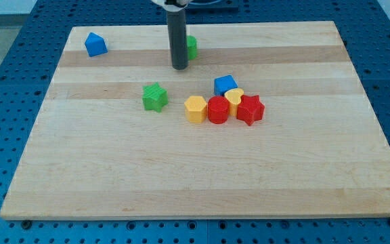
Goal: Move the green circle horizontally right to the blue triangle
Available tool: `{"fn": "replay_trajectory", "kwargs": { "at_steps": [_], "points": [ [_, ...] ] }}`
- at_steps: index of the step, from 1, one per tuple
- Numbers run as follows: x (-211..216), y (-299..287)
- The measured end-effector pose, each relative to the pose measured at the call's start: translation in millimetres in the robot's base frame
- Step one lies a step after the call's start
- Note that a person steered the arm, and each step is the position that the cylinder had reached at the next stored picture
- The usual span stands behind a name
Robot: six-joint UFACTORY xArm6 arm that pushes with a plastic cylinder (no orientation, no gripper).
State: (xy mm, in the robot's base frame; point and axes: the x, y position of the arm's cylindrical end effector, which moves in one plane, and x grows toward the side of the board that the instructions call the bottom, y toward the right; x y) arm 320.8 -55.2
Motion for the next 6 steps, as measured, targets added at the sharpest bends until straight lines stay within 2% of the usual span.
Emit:
{"fn": "replay_trajectory", "kwargs": {
  "at_steps": [1,2,6],
  "points": [
    [-38,0],
    [-50,0],
    [-49,10]
  ]
}}
